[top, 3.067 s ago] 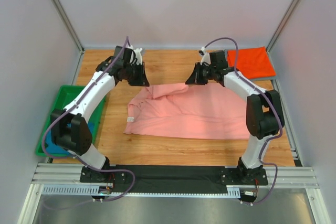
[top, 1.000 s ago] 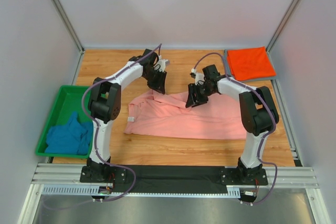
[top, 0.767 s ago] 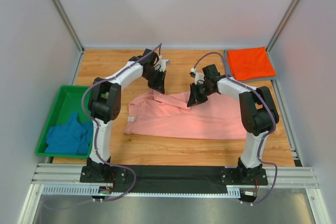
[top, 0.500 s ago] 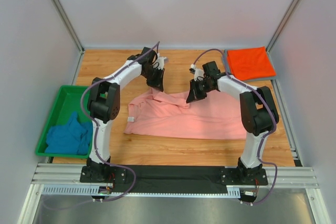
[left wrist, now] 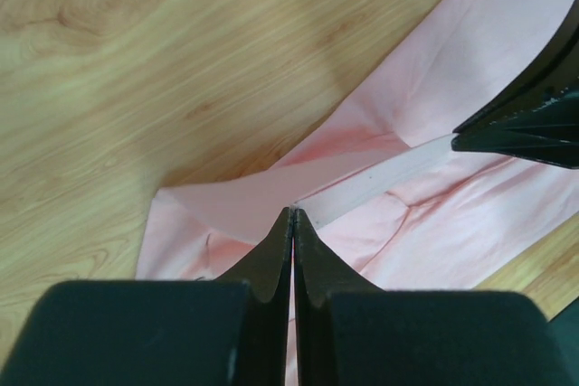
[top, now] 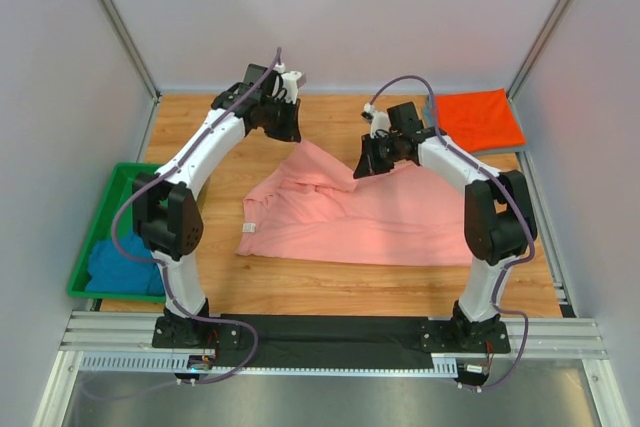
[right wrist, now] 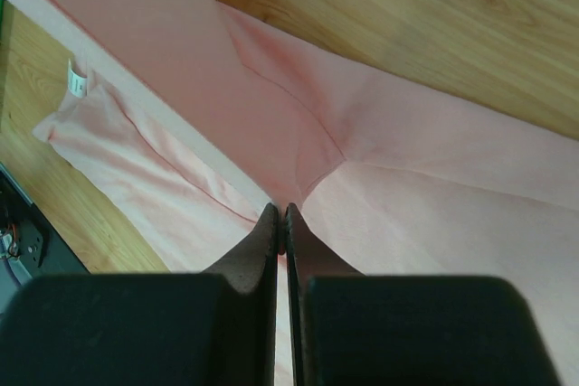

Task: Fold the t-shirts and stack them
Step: Fold the tshirt

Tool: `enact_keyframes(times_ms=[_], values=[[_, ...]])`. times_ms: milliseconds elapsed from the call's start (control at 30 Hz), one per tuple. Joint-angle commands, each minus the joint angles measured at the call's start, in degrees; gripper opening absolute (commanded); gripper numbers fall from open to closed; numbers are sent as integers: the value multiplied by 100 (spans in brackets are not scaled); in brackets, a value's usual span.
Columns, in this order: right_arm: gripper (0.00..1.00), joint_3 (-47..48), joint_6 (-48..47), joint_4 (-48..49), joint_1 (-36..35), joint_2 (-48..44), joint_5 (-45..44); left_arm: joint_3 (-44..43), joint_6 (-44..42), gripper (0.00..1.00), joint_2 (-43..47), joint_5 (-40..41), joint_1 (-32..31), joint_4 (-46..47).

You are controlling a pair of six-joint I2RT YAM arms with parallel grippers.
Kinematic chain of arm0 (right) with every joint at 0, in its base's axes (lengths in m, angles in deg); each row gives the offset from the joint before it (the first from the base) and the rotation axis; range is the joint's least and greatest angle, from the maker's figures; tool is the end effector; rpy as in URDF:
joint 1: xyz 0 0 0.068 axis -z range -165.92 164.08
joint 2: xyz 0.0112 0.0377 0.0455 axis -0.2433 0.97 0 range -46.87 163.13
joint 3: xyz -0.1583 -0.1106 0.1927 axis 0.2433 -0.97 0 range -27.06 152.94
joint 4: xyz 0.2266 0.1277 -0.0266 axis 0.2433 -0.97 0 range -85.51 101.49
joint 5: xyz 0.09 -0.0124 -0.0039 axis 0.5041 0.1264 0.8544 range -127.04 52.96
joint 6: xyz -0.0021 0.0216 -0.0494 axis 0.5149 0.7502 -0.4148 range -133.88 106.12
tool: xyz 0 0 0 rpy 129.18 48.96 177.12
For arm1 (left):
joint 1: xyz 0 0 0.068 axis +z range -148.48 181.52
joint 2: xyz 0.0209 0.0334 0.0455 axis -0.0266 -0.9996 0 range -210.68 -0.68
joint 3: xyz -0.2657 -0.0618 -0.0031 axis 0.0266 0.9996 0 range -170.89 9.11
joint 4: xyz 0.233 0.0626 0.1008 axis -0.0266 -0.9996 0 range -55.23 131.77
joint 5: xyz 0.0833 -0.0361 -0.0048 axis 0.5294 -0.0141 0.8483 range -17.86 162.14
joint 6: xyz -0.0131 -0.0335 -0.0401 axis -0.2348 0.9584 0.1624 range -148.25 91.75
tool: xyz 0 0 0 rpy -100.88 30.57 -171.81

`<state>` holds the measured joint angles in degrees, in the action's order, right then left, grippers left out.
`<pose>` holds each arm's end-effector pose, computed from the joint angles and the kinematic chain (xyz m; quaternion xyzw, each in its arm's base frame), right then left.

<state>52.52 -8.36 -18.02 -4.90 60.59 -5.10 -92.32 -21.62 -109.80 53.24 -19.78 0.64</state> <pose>0.3722 0.1478 0.2159 -0.1848 0.9074 0.3154 0.2076 0.3948 -0.1663 0.3086 0.1751 0.9085 -0.2328 0.2996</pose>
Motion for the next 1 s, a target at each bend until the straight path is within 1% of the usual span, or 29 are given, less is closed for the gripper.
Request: enact_keyframes(times_ms=[0, 167, 333, 500, 567, 733, 967], values=[[0, 287, -51, 78, 9, -384, -232, 88, 22, 0, 426, 299, 21, 219], [0, 375, -104, -27, -18, -445, -241, 228, 13, 0, 663, 386, 21, 210], [0, 357, -235, -256, -53, -656, -504, 527, 22, 0, 1024, 510, 12, 193], [0, 279, -279, -449, -106, -911, -654, 825, 5, 0, 1454, 659, -137, -53], [0, 139, -306, -493, -123, -1024, -681, 949, 22, 0, 1647, 747, -207, -228], [0, -196, -306, -617, -202, -1262, -769, 1589, 127, 0, 2157, 843, -427, -343], [0, -811, -209, -582, -545, -1517, -961, 2249, 452, 0, 2720, 896, -866, -695]])
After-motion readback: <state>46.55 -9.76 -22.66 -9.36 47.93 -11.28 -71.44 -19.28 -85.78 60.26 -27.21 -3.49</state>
